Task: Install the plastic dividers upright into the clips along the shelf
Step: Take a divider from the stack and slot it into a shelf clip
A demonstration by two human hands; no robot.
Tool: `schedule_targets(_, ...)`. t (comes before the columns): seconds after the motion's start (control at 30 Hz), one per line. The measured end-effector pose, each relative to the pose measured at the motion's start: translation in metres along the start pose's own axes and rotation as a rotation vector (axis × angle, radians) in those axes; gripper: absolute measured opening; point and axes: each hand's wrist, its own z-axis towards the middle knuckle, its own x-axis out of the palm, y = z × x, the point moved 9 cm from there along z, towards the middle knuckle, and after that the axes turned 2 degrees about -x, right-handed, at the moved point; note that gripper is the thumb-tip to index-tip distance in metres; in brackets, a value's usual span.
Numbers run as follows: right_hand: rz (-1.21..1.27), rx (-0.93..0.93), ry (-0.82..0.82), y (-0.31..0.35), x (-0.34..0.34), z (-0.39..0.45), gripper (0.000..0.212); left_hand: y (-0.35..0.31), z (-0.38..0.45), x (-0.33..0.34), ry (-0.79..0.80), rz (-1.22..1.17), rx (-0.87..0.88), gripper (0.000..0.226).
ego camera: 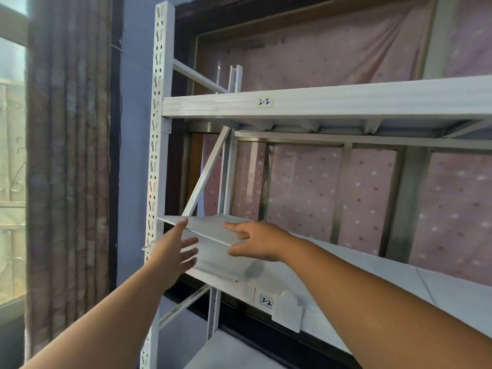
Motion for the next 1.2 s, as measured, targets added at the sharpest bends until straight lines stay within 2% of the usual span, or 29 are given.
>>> schedule_targets(0.1, 0.078, -0.025, 0.014, -0.004, -0.01, -0.022, 0.07, 0.009, -0.009, 0.049, 0.293, -0.271, -0.014, 0.065)
schedule_targets(0.17, 0.1, -0.042, 0.006, -0.01, -0.019, -0.039, 0.07, 0.011, -0.019, 0.087, 0.473, -0.295, 0.037, 0.071)
schedule_targets(0.27, 0.162, -0.05, 0.013, -0.026, -0.031, -0.061, 0.084, 0.009, -0.04, 0.141, 0.673, -0.268, 0.109, 0.074)
schedule_targets(0.4, 0.272, -0.004, 0.002, -0.058, -0.045, -0.086, 0.106, 0.005, -0.072, 0.219, 0.743, -0.096, 0.231, 0.059)
schedule_targets(0.47, 0.422, 0.02, -0.055, -0.078, -0.058, -0.101, 0.105, 0.009, -0.091, 0.261, 0.753, -0.024, 0.259, 0.054)
schedule_targets(0.6, 0.62, 0.087, -0.184, -0.132, -0.092, -0.143, 0.096, 0.024, -0.123, 0.331, 0.838, -0.014, 0.227, 0.068)
schedule_targets(0.7, 0.66, 0.143, -0.217, -0.167, -0.114, -0.188, 0.087, 0.036, -0.149, 0.377, 0.842, -0.01, 0.195, 0.073)
schedule_targets(0.93, 0.666, 0.289, -0.26, -0.224, -0.17, -0.325, 0.075, 0.077, -0.239, 0.501, 1.027, 0.107, 0.232, 0.072)
schedule_targets(1.07, 0.659, 0.331, -0.358, -0.244, -0.2, -0.404, 0.072, 0.101, -0.294, 0.561, 1.158, 0.104, 0.178, 0.084)
schedule_targets(1.2, 0.614, 0.387, -0.574, -0.258, -0.231, -0.482, 0.07, 0.122, -0.354, 0.623, 1.255, 0.093, 0.101, 0.09)
